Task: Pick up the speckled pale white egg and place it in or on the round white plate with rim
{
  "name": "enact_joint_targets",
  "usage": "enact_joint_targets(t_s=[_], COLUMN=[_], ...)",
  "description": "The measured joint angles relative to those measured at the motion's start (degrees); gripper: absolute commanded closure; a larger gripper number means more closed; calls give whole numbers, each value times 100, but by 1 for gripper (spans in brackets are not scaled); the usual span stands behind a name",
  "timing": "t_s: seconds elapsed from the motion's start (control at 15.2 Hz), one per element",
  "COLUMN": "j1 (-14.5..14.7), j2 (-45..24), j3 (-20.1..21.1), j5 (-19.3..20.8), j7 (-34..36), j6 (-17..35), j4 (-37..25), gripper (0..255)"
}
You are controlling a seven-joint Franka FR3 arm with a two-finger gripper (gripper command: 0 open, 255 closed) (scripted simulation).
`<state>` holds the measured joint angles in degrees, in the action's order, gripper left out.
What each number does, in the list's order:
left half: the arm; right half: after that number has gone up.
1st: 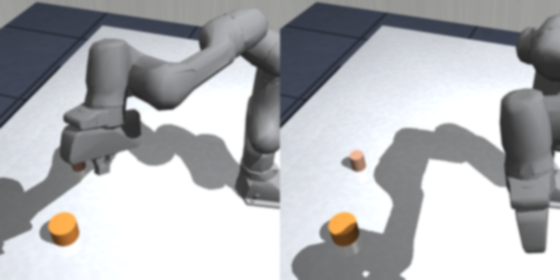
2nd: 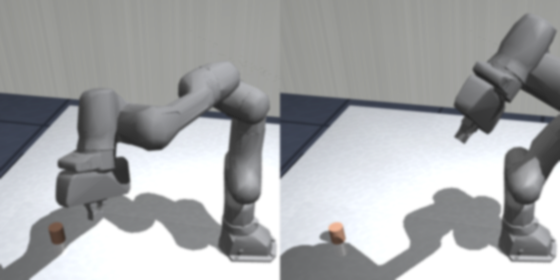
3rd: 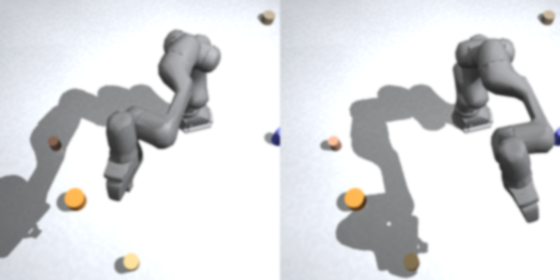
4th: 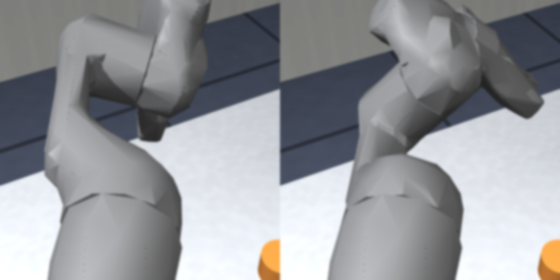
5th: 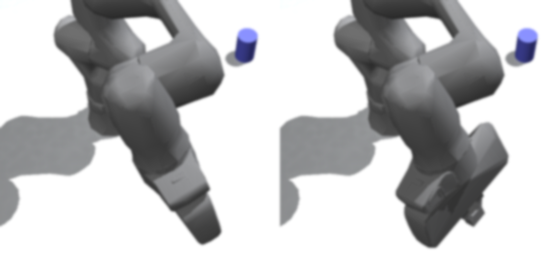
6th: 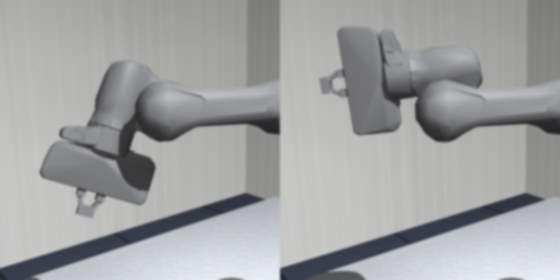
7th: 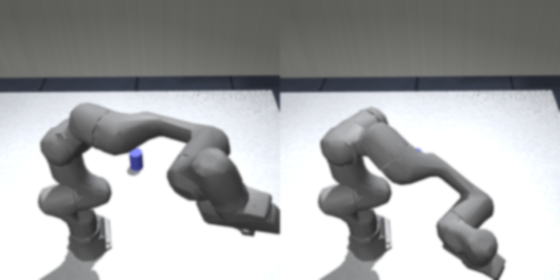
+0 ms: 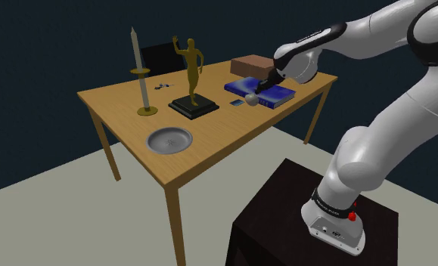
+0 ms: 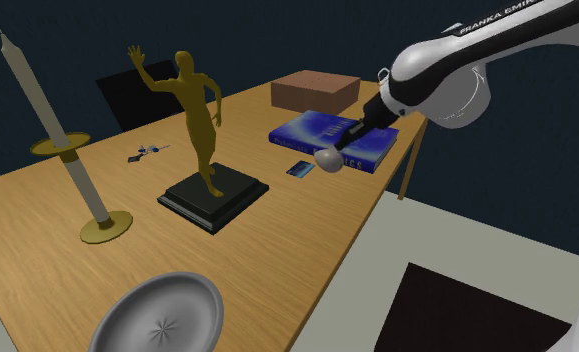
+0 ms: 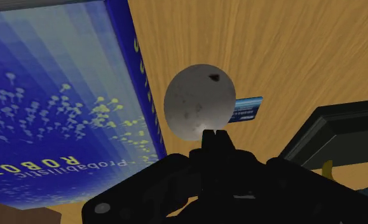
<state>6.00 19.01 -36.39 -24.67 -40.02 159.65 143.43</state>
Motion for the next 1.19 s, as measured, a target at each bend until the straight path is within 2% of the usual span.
enact_joint_targets(t_s=[0.07,0.13,0.2,0.26,0.33,0.4,0.46,0.53,0.66,1.19], j1=[-83,-83,-82,-259,-423,-456,-465,-458,-457,-469], j2=[41,43,42,-257,-793,-1574,-2126,-2430,-2676,-2922], j3=[75,75,74,219,396,494,521,538,552,583], j5=[98,100,100,350,785,1137,1420,1554,1650,1573], j7=[100,102,101,209,214,108,-6,-64,-119,-202], j6=[-79,-80,-79,-413,-1241,-2467,-3516,-4009,-4313,-4089], j4=[-36,-37,-36,-464,-1202,-2243,-2997,-3342,-3543,-3418], gripper=[255,0,0,0,0,0,0,0,0,0])
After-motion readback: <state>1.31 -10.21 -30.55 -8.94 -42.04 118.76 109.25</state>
